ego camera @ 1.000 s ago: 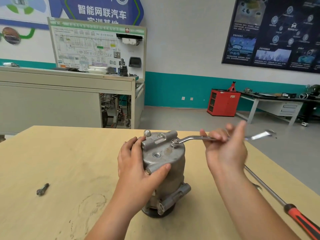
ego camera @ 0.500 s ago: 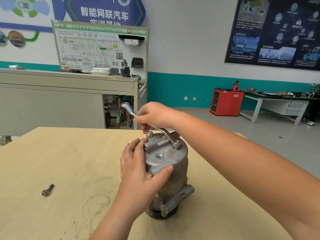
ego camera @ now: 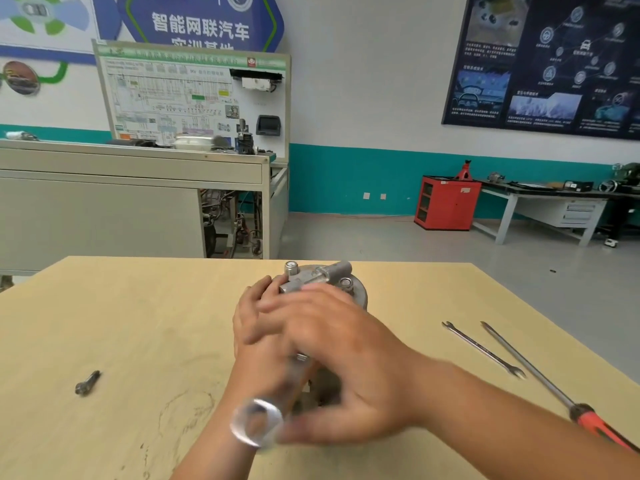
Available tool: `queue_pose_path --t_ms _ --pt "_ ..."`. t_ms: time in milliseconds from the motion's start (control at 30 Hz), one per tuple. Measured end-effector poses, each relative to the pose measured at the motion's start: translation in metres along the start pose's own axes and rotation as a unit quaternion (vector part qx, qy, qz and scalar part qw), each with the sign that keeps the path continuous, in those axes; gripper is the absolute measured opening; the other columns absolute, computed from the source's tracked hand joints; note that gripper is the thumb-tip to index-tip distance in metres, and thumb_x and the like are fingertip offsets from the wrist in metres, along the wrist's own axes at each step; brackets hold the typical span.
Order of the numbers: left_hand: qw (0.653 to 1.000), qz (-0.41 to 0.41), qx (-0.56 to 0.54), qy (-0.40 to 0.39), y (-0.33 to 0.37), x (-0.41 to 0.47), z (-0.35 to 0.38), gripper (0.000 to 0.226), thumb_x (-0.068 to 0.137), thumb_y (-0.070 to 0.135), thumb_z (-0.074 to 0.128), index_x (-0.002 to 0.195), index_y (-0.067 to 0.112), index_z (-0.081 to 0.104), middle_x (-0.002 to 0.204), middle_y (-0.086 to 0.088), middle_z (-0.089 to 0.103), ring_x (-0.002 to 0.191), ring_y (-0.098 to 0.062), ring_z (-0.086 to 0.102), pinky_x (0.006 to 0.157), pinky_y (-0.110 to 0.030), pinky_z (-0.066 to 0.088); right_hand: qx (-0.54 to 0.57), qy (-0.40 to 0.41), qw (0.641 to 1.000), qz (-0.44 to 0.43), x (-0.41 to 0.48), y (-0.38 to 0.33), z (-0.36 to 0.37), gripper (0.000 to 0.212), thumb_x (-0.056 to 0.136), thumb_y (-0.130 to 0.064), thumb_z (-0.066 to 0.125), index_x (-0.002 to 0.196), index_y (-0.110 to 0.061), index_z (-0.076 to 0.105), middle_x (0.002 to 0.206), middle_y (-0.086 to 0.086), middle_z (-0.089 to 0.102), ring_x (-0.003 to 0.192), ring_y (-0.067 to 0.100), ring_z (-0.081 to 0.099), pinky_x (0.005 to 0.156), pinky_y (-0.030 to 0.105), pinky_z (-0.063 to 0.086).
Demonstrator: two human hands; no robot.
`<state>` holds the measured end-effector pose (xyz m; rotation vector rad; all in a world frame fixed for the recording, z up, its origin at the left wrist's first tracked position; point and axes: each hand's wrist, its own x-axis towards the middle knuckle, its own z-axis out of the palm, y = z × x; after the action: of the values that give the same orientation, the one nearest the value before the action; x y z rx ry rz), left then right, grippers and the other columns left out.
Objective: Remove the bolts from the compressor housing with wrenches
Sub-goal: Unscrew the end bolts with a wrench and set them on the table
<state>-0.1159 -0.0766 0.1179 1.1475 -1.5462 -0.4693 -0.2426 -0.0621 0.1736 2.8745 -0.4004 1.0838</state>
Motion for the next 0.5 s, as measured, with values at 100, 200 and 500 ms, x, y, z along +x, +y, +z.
queue_pose_path --t_ms 100,200,500 --pt "1.000 -0.006 0.006 -0.005 0.000 -0.002 -0.003 0.093 0.050 0.069 0.045 0.136 0.036 0.034 0.139 0.012 0.024 0.130 0.003 0.018 0.108 -0.020 0.016 0.176 0.209 0.961 0.051 -0.039 0.000 -0.002 0.032 0.089 -0.048 0.052 0.069 -0.024 0.050 0.101 -0.004 0.065 0.106 0.017 0.058 0.105 0.036 0.033" --pt "1.000 -0.012 0.012 -0.010 0.001 -0.002 -0.003 0.103 0.050 0.072 0.045 0.143 0.031 0.031 0.141 0.017 0.020 0.129 0.008 0.014 0.111 -0.020 0.013 0.433 0.429 0.777 0.161 -0.049 0.010 -0.011 0.049 0.089 -0.052 0.046 0.050 -0.021 0.040 0.075 -0.005 0.058 0.076 0.014 0.061 0.086 0.031 0.051" --pt "1.000 -0.011 0.007 -0.013 0.001 -0.003 -0.004 0.100 0.052 0.072 0.045 0.143 0.034 0.029 0.142 0.018 0.018 0.130 0.010 0.011 0.110 -0.022 0.015 0.421 0.468 0.569 0.528 0.017 0.123 -0.029 0.012 0.098 -0.017 0.044 0.088 -0.013 0.049 0.042 -0.005 0.043 0.029 0.003 0.043 0.037 0.013 0.039"
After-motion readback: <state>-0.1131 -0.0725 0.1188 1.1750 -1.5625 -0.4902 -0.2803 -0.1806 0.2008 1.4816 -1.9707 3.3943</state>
